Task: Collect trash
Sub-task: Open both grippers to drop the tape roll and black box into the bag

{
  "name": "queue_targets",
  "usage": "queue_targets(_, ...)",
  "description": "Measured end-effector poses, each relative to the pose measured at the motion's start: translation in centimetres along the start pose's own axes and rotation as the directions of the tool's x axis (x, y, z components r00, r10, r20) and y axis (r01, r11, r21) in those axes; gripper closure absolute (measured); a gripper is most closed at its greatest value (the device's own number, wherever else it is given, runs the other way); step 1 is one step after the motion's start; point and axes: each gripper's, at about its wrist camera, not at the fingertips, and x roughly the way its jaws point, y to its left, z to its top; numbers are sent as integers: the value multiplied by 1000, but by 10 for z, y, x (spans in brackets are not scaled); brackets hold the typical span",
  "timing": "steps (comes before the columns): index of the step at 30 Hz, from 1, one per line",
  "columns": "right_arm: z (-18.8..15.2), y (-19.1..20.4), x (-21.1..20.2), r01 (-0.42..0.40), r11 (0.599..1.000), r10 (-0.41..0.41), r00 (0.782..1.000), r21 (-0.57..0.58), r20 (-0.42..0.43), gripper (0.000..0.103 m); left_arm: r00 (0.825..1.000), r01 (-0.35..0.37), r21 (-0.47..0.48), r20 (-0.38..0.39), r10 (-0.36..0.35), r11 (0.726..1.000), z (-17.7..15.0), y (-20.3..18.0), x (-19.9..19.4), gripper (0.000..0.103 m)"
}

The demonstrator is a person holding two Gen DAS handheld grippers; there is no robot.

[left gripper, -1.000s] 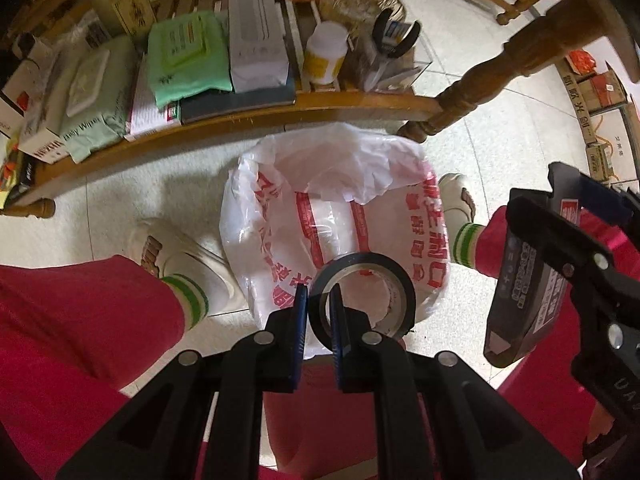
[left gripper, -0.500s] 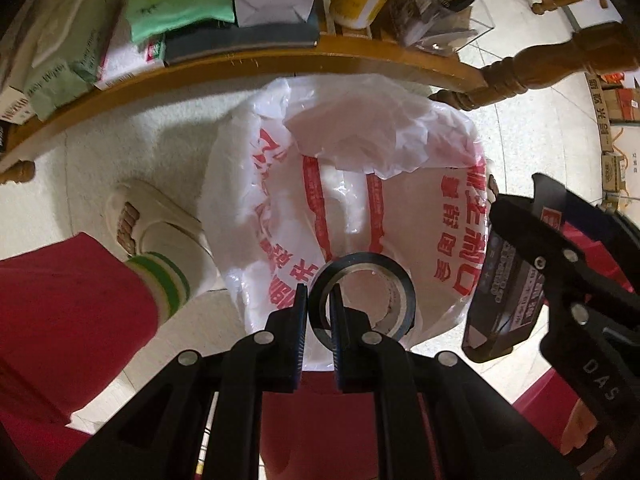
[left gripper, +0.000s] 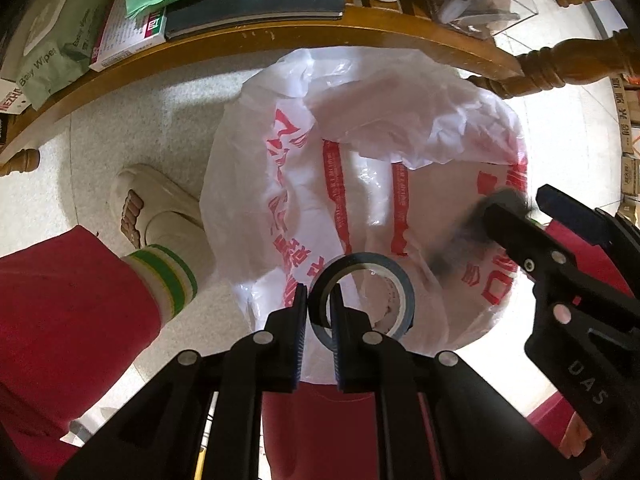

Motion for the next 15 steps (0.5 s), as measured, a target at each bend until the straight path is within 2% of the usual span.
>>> queue_targets(3, 0, 1, 3, -1, 1000, 1, 1000, -1, -10, 48, 1000, -14, -7, -13, 14, 1000, 1, 2, 4, 88)
queue_targets(5, -1, 1, 5, -2, 1000, 2, 1000, 1, -19, 46, 1000, -8, -8, -22, 8, 1000, 1, 3, 5, 78)
queue_targets(7, -1, -1, 7, 4, 1000, -4, 1000, 2, -20, 40, 1000, -12, 3, -17, 12, 1000, 2, 1, 4, 61)
queue_targets(9, -1, -2, 6, 7, 1000, -7, 1000, 4, -16, 38, 1000, -22, 14, -7, 22, 1000, 2, -1, 1, 50)
queue_targets(15, -1, -3, 6, 4, 1000, -4, 1000, 8, -15, 38, 1000, -15, 11, -5, 15, 1000, 3, -3, -1, 48)
